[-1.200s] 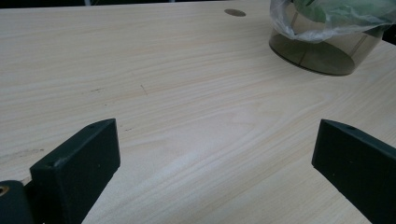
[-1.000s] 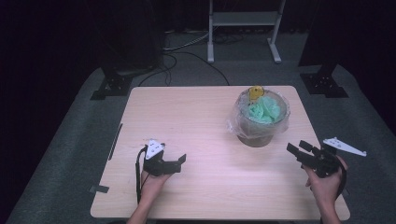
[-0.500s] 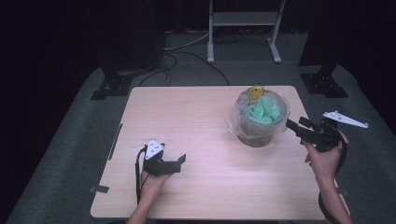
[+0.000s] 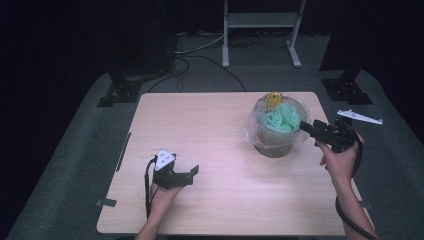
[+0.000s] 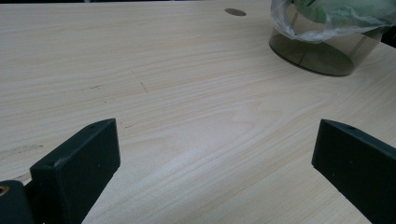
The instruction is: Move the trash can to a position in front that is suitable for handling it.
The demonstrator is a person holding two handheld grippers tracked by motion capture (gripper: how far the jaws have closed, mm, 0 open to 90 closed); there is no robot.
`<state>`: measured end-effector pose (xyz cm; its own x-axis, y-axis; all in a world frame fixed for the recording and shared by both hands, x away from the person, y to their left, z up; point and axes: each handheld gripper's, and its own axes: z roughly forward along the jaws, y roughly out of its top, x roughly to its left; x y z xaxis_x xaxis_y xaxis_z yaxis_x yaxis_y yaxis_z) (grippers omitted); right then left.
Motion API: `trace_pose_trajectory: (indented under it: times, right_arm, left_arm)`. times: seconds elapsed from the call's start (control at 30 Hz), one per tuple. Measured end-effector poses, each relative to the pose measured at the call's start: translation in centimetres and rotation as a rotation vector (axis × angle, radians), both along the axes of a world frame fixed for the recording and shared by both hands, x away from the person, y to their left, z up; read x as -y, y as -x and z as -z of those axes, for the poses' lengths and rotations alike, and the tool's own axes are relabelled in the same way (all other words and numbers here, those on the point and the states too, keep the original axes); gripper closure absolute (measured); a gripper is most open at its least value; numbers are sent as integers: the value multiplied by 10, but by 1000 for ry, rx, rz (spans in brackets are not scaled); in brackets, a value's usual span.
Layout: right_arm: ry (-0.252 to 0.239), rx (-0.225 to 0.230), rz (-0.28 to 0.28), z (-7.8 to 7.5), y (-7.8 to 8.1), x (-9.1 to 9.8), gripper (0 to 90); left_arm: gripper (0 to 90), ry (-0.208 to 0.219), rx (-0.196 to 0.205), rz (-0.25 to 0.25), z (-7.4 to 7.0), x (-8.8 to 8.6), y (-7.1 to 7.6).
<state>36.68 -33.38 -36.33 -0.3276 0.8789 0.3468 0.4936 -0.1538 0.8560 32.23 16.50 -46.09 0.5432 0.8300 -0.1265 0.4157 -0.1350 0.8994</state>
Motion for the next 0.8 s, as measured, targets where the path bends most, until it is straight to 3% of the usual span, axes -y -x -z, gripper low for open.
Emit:
trace_pose_trajectory:
  times: [0.33, 0.8]
  right_arm:
    - [35, -45, 13, 8, -12, -13, 358]
    - [44, -23, 55, 12, -10, -25, 396]
  left_arm:
    - [0, 4, -3, -4, 1, -2, -1]
    - [0, 7, -14, -8, 2, -1, -1]
